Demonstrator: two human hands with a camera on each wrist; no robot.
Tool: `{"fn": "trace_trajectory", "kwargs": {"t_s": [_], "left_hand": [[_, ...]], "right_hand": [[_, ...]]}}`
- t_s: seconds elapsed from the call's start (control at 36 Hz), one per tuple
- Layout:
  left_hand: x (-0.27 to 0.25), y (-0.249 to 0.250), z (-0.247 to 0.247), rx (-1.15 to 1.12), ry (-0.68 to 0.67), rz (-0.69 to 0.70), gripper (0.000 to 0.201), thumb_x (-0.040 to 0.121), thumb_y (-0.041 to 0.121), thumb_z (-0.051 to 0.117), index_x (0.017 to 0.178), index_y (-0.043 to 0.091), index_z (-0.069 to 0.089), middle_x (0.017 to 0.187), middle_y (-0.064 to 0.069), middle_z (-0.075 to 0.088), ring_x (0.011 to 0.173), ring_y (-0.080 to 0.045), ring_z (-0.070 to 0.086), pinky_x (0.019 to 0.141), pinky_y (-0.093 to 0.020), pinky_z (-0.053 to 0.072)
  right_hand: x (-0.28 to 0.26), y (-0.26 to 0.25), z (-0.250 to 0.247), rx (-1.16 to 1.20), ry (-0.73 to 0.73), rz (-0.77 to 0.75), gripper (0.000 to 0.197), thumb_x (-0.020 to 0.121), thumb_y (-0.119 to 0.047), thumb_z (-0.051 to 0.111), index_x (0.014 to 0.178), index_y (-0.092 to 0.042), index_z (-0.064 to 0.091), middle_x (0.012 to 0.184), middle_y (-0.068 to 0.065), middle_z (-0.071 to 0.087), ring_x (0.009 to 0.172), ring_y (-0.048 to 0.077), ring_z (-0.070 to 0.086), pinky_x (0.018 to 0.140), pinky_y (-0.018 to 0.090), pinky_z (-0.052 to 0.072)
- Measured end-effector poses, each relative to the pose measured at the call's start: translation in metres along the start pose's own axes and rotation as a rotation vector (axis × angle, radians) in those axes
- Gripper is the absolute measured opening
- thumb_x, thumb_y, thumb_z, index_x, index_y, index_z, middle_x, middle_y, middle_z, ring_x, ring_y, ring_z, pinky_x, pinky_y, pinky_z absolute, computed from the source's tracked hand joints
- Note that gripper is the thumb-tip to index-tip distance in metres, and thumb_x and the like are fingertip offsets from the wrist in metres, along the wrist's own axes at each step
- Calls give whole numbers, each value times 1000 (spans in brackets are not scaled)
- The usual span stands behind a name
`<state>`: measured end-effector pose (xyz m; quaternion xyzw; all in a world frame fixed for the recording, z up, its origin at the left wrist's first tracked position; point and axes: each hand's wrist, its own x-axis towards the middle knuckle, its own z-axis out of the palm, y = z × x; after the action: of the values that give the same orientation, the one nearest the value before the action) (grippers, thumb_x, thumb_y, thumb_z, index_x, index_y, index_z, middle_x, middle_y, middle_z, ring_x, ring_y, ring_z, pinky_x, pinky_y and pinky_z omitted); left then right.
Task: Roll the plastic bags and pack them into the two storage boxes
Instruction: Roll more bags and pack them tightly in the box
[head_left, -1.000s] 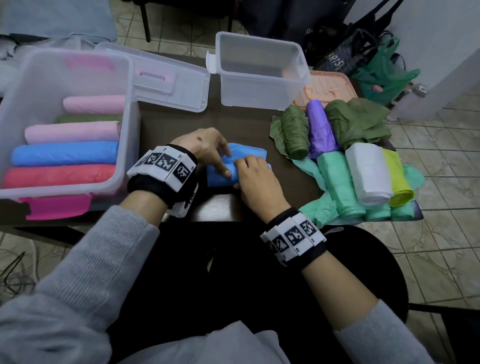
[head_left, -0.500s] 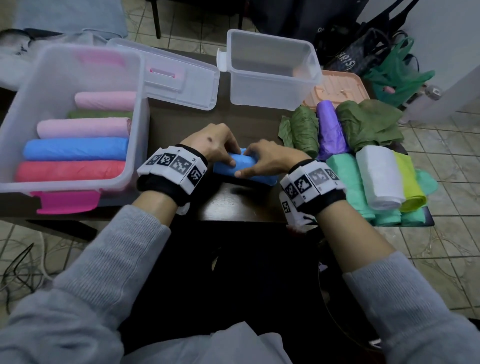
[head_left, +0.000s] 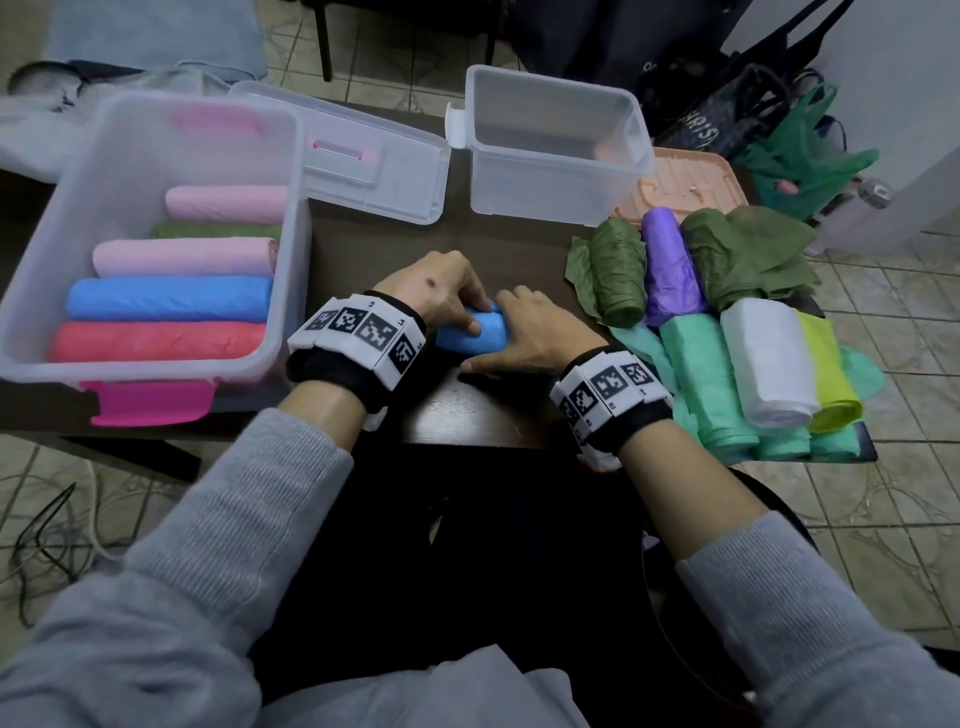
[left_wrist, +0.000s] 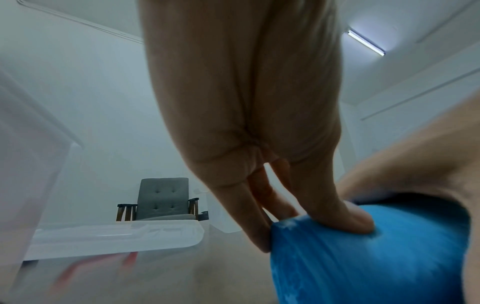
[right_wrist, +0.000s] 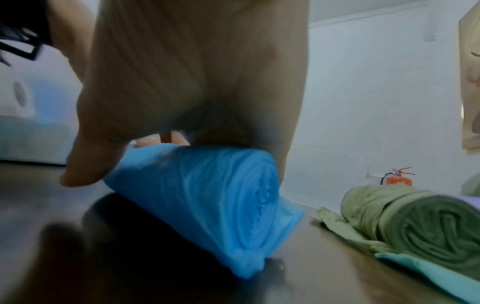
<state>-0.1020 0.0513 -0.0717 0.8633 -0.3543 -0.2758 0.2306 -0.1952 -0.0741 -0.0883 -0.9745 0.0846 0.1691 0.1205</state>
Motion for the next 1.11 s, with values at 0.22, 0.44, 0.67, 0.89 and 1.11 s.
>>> {"fn": "trace_trajectory", "kwargs": {"t_s": [0.22,0.44,0.67,0.89,1.11], "left_hand": [[-6,5,2,61,21,-12,36,80,16,73,115,23,68,116,-3,66,107,-16,60,94,-32,47],[-24,23,-5,-23,159,19,38,92,26,57,129,17,57,132,-5,58,121,-19,53,102,-25,37],[-86,17,-68,-201,668,38,36,96,34,49,129,22,57,133,3,56,123,-9,48,97,-18,33],[-156,-54,-101,-136,958,-331,45,100,40,34,125,11,57,127,-12,58,120,-24,50,95,-30,35],[-200,-109,-75,-288,903,-722,46,99,40,34,116,5,60,121,-21,58,115,-35,51,89,-36,38]], "right_hand": [[-15,-5,19,-144,195,-31,72,78,-68,55,118,-9,44,119,9,49,110,28,48,83,40,41],[-15,-8,28,-11,205,38,61,85,-56,56,118,-5,43,120,12,51,113,29,47,85,40,42],[1,-25,7,510,180,87,48,85,-53,58,100,-9,48,97,3,52,87,21,50,63,29,33],[24,-92,-44,847,298,-121,35,89,-44,58,96,-10,56,92,3,62,80,15,63,68,29,50],[49,-166,-83,875,425,-319,20,90,-37,61,83,-20,55,79,-6,59,70,4,57,66,22,44]]}}
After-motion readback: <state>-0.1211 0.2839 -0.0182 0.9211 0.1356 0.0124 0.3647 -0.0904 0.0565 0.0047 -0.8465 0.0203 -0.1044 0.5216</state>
